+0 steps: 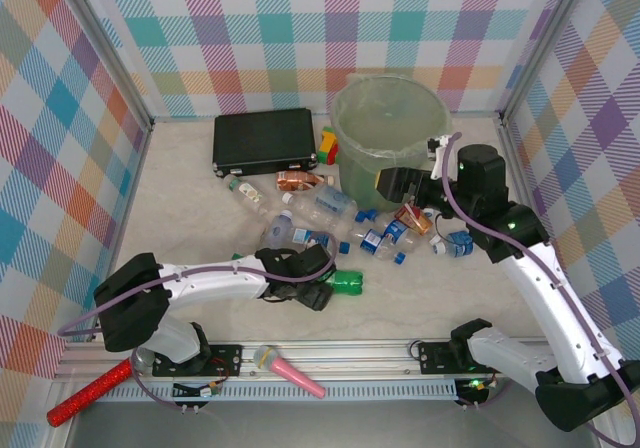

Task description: Put the plastic bottles in the bin

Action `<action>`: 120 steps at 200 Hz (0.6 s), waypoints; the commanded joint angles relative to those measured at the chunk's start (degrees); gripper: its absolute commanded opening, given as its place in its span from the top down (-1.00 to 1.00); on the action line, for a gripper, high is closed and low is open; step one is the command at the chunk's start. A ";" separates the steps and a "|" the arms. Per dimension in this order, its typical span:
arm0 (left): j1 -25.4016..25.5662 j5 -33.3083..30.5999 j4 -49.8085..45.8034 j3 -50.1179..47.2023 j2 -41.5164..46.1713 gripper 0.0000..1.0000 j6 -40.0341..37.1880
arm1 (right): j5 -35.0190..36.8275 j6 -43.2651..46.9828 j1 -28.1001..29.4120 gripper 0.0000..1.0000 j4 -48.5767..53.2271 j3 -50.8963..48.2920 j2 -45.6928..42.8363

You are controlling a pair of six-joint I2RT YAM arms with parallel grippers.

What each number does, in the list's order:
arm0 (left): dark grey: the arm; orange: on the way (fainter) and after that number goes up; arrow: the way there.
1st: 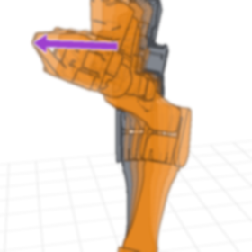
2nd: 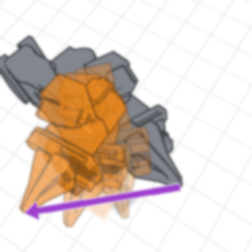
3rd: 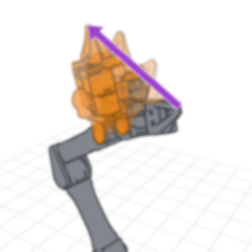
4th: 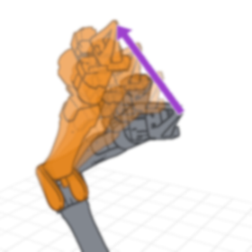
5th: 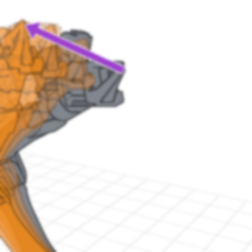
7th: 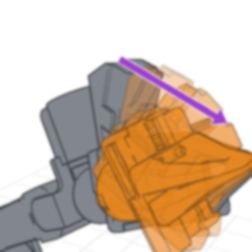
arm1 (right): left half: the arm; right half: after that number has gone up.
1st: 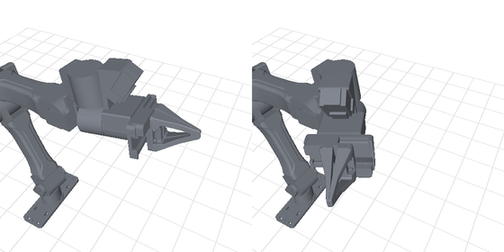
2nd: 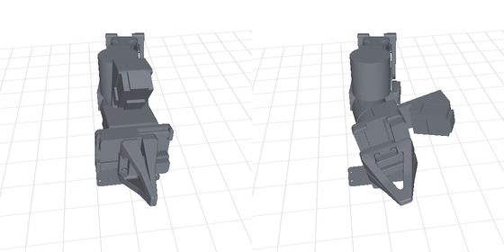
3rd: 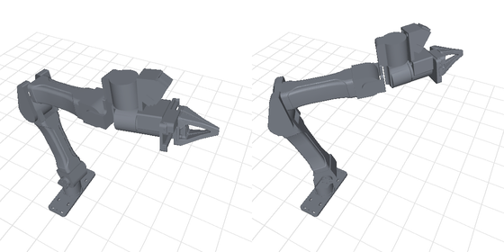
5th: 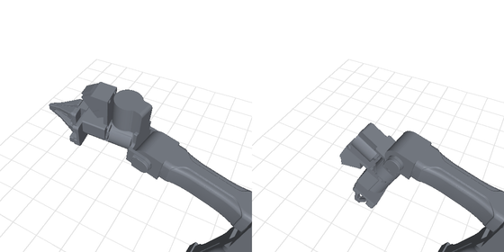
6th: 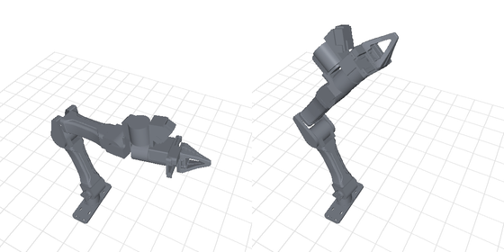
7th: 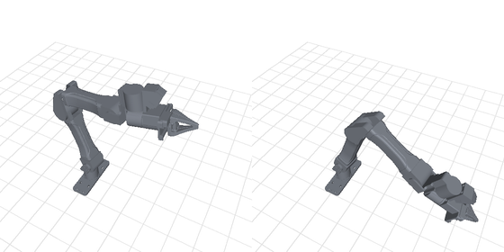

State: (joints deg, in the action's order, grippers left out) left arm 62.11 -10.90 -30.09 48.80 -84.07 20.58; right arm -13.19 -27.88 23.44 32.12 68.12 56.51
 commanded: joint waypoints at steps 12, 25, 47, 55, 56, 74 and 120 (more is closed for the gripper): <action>1.35 -2.94 -4.69 3.83 -1.82 -0.82 -5.84 | -1.55 -0.41 0.29 -0.98 -1.76 -0.78 -1.05; 1.44 -3.56 -4.89 5.02 -2.93 -0.85 -7.59 | -1.54 -0.34 0.29 -0.98 -1.78 -1.03 -1.18; 1.44 -3.72 -4.46 6.63 -5.46 -0.88 -10.72 | -1.26 -0.21 0.33 -0.98 -1.47 -1.32 -1.54; 1.44 -3.69 -4.47 7.37 -6.60 -0.88 -11.68 | -1.10 -0.16 0.29 -0.98 -1.43 -1.38 -1.77; 1.44 -3.74 -4.46 7.45 -6.70 -0.88 -11.78 | -1.12 -0.07 0.29 -0.98 -1.39 -1.40 -1.81; 1.44 -2.75 -4.50 8.84 -9.12 -0.86 -13.19 | -0.70 0.24 0.31 -0.98 -1.10 -1.66 -2.19; 3.05 0.71 -3.42 8.09 -9.79 -0.67 -12.16 | 0.36 0.69 0.29 -0.98 -0.89 -2.07 -2.61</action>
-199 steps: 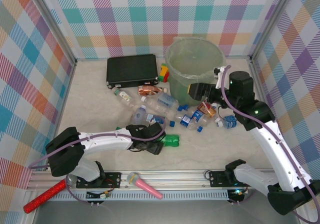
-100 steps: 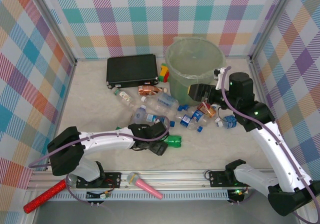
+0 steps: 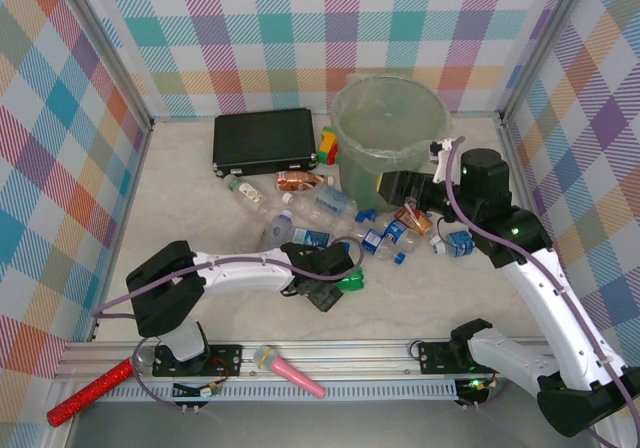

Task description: Put the plastic bottles in the bin

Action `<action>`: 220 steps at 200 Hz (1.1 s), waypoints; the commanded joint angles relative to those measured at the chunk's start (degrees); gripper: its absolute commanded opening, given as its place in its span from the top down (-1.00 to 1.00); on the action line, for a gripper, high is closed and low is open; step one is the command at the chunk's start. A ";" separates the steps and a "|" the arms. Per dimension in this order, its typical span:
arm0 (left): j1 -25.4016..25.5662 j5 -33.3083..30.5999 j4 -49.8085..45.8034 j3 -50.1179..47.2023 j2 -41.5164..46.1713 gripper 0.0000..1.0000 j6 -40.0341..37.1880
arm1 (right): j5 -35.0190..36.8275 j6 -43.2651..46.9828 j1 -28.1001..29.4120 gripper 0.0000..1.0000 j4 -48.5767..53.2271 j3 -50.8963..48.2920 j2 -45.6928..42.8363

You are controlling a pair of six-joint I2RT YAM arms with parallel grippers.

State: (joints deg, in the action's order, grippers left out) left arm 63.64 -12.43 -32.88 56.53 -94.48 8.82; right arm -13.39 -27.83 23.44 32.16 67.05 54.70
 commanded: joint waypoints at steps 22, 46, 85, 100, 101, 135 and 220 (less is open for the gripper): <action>2.51 3.11 -0.58 -0.37 1.63 -0.55 0.90 | 0.38 0.27 0.29 -0.98 -1.14 -1.05 -0.39; 3.07 3.67 0.02 -2.29 2.70 -0.45 2.51 | 0.38 0.16 0.29 -0.98 -1.32 -1.04 -0.15; 3.50 4.16 1.20 -5.40 5.35 -0.43 4.39 | 0.66 -0.02 0.33 -0.98 -1.33 -1.57 -0.29; 3.49 4.06 0.88 -6.43 6.71 -0.41 4.71 | 0.71 -0.01 0.30 -0.98 -1.21 -1.57 -0.29; 3.50 4.07 0.88 -6.48 6.87 -0.40 4.71 | 0.72 -0.06 0.29 -0.98 -1.22 -1.57 -0.29; 3.54 3.94 0.95 -8.34 9.45 -0.10 5.51 | 0.68 -0.54 0.29 -0.98 -1.65 -1.65 -0.13; 4.12 3.34 3.04 -9.37 7.94 0.30 6.22 | -1.76 -1.30 0.33 -0.98 -1.40 -1.74 -0.51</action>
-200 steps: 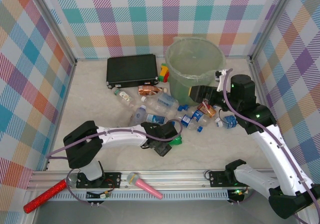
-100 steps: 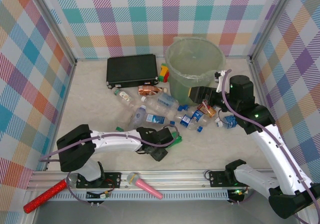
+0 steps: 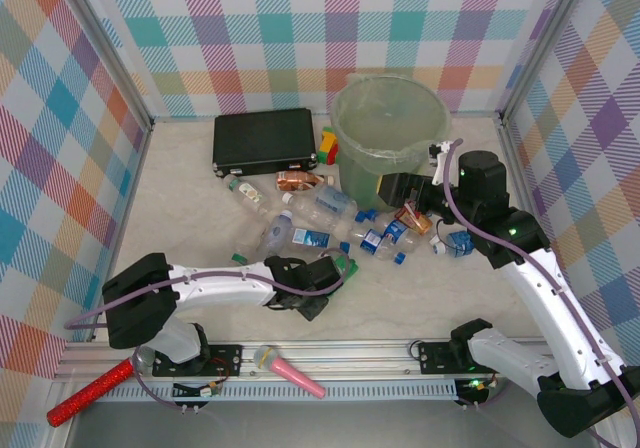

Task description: Put the plastic bottles in the bin

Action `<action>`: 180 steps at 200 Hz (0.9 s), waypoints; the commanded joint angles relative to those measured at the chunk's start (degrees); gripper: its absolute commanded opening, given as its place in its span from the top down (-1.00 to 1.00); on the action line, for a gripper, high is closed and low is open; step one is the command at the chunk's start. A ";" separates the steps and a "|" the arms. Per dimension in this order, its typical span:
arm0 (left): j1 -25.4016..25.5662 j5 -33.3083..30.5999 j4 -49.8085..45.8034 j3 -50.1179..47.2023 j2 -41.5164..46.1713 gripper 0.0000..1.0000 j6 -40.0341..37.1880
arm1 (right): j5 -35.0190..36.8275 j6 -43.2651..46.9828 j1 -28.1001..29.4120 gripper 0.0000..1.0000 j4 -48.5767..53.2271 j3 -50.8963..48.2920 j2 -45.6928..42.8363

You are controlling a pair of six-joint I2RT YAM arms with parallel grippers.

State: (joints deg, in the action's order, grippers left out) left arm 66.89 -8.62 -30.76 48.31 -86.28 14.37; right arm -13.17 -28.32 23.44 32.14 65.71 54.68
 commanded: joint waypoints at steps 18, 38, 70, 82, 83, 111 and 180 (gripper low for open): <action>1.02 -0.76 1.14 -1.37 0.44 0.42 0.94 | -2.86 -1.25 0.29 -0.98 -1.14 -0.30 -0.02; 1.13 -1.35 1.38 -1.80 1.19 0.48 1.01 | -3.56 -1.95 0.29 -0.98 -1.41 -0.23 0.26; 1.10 -0.58 1.44 -2.17 1.18 0.18 1.27 | -3.83 -2.40 0.29 -0.98 -1.75 0.02 0.40; 1.28 -0.98 1.30 -2.42 0.19 0.16 1.18 | -3.88 -2.44 0.29 -0.98 -1.74 0.27 0.45; 1.30 -0.97 1.35 -2.43 0.12 0.16 1.14 | -3.88 -2.44 0.29 -0.98 -1.74 0.28 0.48; 1.40 -1.25 2.04 -2.63 -1.16 0.17 1.31 | -3.87 -2.53 0.29 -0.98 -1.66 0.56 0.56; 1.65 -2.48 2.11 -1.56 1.03 0.46 1.78 | -3.63 -1.96 0.29 -0.98 -0.79 0.40 -0.25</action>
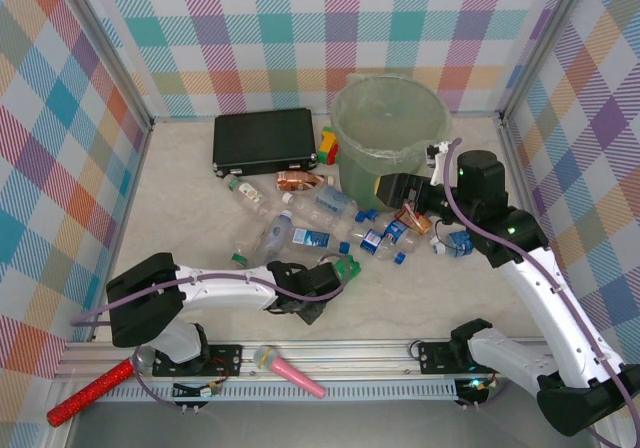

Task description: Put the plastic bottles in the bin

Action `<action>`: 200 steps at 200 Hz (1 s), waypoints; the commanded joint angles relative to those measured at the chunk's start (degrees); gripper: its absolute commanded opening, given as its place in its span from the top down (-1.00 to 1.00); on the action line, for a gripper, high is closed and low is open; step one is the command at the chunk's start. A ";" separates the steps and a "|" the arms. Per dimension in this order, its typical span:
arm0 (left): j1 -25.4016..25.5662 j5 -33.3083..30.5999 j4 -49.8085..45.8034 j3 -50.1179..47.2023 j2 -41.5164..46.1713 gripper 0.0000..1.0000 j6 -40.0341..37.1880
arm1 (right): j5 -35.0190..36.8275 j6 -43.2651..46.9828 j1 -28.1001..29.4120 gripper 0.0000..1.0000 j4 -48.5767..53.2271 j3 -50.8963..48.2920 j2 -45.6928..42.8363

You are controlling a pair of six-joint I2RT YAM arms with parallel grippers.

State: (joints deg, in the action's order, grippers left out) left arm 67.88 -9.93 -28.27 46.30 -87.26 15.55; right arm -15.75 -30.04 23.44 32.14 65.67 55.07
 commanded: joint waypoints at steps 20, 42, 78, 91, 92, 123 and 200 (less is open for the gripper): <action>0.84 -2.56 0.18 0.22 6.37 0.48 1.46 | -3.67 0.18 0.29 -0.98 -2.25 -0.31 -1.32; 0.79 -3.87 1.68 0.07 12.68 0.49 2.21 | -3.94 0.07 0.31 -0.98 -2.68 -0.49 -2.27; 0.82 -6.88 4.58 1.15 20.80 0.49 2.20 | -10.79 -1.86 0.29 -0.98 -6.45 -1.58 -2.25; 0.85 -8.17 5.22 2.01 22.38 0.49 1.70 | -13.68 -2.91 0.29 -0.98 -8.05 -2.02 -1.83; 0.85 -8.26 5.28 2.07 22.48 0.49 1.65 | -13.82 -3.00 0.29 -0.98 -8.14 -2.03 -1.78; 0.79 -9.12 7.52 4.35 24.88 0.50 0.66 | -18.34 -4.39 0.31 -0.99 -9.83 -2.12 -0.41; 0.85 -6.70 15.38 9.26 25.02 0.50 -0.82 | -22.68 -5.02 1.86 -0.94 -10.92 -2.12 2.19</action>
State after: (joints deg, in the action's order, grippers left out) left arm 68.29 -17.45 -18.04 53.06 -63.09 15.62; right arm -36.29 -34.52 24.32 23.14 64.16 56.95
